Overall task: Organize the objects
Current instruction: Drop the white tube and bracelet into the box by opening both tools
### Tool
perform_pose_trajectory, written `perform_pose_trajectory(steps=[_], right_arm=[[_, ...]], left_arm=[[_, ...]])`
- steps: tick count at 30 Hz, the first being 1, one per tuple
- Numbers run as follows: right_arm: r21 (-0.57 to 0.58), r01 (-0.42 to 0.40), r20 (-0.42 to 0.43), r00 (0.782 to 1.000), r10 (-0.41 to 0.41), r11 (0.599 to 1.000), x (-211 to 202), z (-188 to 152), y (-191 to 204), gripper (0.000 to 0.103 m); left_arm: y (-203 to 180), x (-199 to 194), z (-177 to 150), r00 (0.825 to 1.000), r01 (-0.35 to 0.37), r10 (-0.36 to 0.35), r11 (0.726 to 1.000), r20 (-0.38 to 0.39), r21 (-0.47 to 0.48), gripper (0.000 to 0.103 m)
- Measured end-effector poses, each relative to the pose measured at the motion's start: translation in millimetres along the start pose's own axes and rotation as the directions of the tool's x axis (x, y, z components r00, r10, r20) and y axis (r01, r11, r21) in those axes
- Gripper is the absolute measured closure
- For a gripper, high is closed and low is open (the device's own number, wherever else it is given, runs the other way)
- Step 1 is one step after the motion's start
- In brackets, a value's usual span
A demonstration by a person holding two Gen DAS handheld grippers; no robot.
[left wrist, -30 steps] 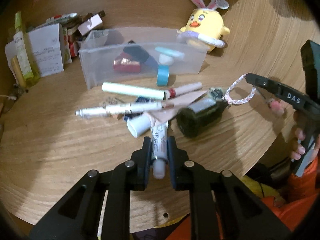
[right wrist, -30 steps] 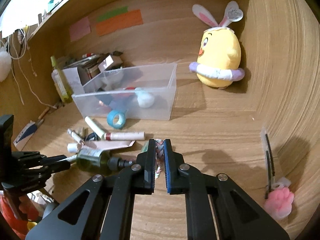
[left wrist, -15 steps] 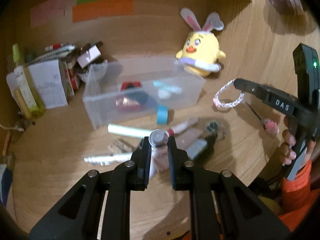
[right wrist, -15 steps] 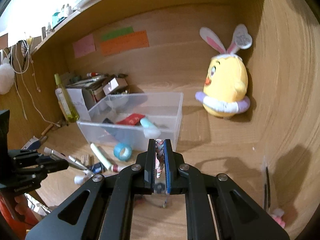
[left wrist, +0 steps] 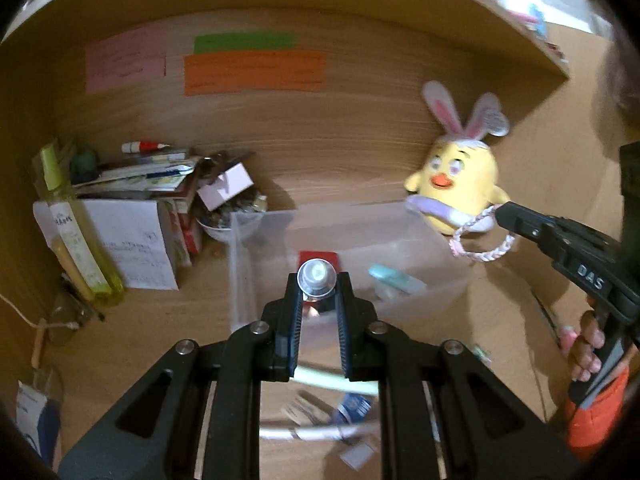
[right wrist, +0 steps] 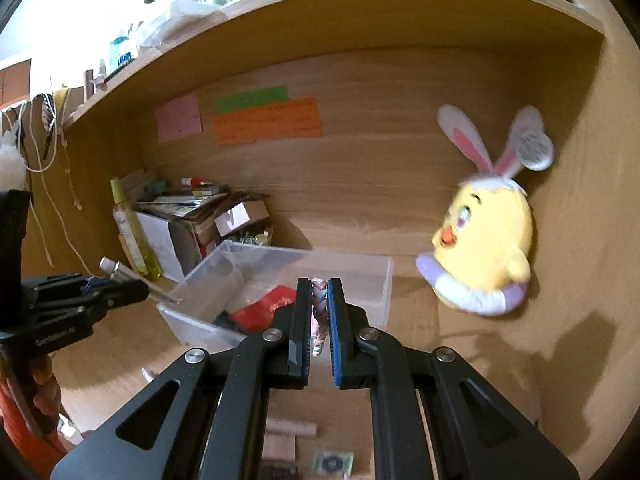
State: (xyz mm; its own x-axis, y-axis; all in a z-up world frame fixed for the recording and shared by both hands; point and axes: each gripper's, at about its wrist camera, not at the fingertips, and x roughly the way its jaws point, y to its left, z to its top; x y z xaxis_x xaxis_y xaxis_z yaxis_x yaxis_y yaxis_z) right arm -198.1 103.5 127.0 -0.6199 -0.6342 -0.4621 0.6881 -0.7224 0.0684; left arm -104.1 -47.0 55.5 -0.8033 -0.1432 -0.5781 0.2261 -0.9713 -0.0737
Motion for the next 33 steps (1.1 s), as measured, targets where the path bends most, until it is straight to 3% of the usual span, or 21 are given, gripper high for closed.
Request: perform_pose_trajectory(steps=[7,15,18,21,24,26,28,32,33], right_arm=[[-0.031,-0.096,-0.137,0.986,0.091,0.995,59,4,16,0.096],[-0.008,-0.165,-0.297,0.942,0.156,0.986,114,-12,17,0.096],[0.002,-0.163,-0.322,0.934,0.155,0.987,121,-15,13,0.096],[-0.026,-0.117,-0.329,0.939,0.102,0.993,122,-15,13,0.096],[-0.040,-0.093,-0.342,0.937,0.074,0.995,121,-14,13,0.082],[-0.045,-0.078,-0.325,0.944,0.059,0.996,115,-14,12,0.065],[-0.065,-0.052,-0.304,0.952,0.030,0.997,108,-13,12,0.059],[-0.095,-0.020,-0.262,0.965,-0.005,0.995,86,-11,13,0.045],[-0.101,-0.014,-0.250,0.968,-0.012,0.995,81,-11,13,0.044]], left_arm=[[17,52,10,0.995,-0.045,0.043,0.999,-0.084,-0.017,0.088],[20,96,6,0.986,-0.044,0.041,0.999,-0.161,-0.018,0.088],[20,101,5,0.985,-0.027,0.023,0.999,-0.174,-0.021,0.087],[16,100,5,0.985,-0.007,0.004,1.000,-0.174,-0.016,0.087],[11,92,4,0.986,0.003,-0.004,1.000,-0.165,-0.005,0.072],[6,84,3,0.989,0.001,0.001,1.000,-0.145,0.009,0.060],[0,73,2,0.993,-0.007,0.011,1.000,-0.120,0.030,0.050],[-12,48,0,0.996,0.006,-0.001,0.998,-0.084,0.060,0.045],[-15,41,-2,0.997,0.009,-0.004,0.998,-0.071,0.065,0.035]])
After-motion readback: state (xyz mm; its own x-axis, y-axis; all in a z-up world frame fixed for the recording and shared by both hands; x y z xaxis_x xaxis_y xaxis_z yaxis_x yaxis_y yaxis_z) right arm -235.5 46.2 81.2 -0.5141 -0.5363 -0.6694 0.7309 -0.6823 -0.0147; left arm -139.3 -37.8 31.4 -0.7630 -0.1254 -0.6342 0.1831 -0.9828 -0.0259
